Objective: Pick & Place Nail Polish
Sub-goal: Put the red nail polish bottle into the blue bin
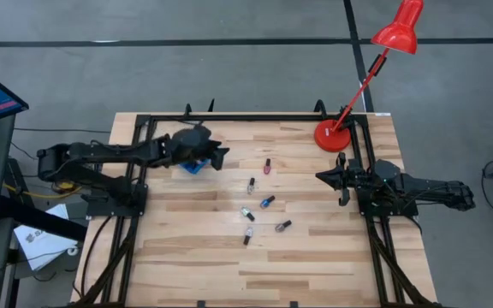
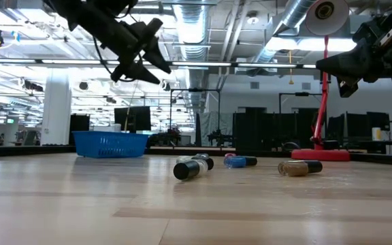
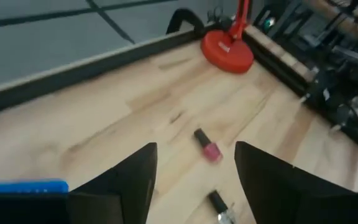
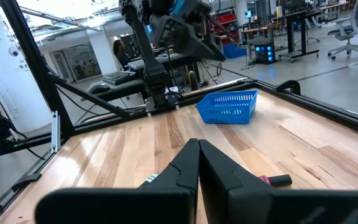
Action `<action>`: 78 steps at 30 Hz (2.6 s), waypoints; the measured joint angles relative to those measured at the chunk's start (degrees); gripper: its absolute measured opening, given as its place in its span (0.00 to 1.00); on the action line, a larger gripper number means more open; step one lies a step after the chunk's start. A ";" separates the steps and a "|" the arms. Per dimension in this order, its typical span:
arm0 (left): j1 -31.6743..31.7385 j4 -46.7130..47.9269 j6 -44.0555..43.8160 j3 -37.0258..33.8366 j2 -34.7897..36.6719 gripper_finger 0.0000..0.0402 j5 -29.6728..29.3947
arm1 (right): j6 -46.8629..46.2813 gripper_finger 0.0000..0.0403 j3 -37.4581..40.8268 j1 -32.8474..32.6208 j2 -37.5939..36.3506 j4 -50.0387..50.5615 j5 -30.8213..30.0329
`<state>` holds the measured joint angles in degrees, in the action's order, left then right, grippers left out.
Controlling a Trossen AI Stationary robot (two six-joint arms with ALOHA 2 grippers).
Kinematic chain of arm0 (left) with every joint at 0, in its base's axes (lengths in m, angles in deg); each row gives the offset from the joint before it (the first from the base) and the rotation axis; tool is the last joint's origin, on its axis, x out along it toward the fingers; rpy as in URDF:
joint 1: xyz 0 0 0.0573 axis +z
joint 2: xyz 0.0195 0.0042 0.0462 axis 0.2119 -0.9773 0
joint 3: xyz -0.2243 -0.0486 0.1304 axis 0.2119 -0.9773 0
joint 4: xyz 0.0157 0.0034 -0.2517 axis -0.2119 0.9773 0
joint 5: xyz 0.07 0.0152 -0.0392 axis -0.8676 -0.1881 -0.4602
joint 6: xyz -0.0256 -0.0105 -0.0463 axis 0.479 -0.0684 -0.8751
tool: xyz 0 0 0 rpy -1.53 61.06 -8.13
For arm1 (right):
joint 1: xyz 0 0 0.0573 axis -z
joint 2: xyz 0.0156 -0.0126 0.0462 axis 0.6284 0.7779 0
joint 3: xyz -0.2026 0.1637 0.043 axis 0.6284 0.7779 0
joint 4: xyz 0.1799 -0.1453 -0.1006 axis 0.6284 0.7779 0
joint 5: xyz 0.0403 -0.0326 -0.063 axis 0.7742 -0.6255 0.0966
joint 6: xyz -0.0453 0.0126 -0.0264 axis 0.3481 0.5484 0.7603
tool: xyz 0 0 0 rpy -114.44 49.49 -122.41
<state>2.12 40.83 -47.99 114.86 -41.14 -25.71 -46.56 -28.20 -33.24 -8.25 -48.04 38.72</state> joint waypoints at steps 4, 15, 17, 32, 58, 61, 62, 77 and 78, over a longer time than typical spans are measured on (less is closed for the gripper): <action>-3.41 -0.07 -3.39 0.00 -2.93 0.54 -1.58 | 0.00 0.00 0.01 0.01 0.00 0.00 0.00; -9.43 -1.59 -6.92 -0.09 -2.00 0.54 -1.50 | 0.00 0.00 0.00 0.00 -0.01 0.00 0.00; -9.55 -1.56 -6.60 -0.09 0.69 0.54 -1.52 | 0.00 0.00 0.00 0.00 0.00 -0.02 0.00; -9.44 -0.92 1.63 -0.07 22.33 0.54 -2.64 | -22.19 0.00 -0.05 0.48 -0.03 -30.92 -5.46; -9.44 -0.67 1.71 -0.07 24.86 0.54 -2.61 | -21.58 0.19 -32.56 9.11 28.77 11.42 -24.10; -9.44 -0.66 1.71 -0.07 24.86 0.54 -2.61 | -21.07 0.34 -37.72 10.26 38.31 17.34 -23.61; -9.46 -0.65 1.71 -0.07 24.86 0.54 -2.60 | -21.03 0.39 -39.32 10.60 40.86 19.15 -23.54; -9.53 -0.66 1.10 -0.07 25.03 0.54 -1.32 | -25.03 0.60 -60.00 15.50 86.06 27.81 -6.55; -9.54 -0.66 1.09 -0.07 25.03 0.54 -1.12 | -25.02 0.59 -61.07 15.50 88.14 29.23 -5.49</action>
<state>-7.43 40.17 -46.91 114.80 -16.11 -26.83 -71.58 -89.27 -17.74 79.88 -18.82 33.23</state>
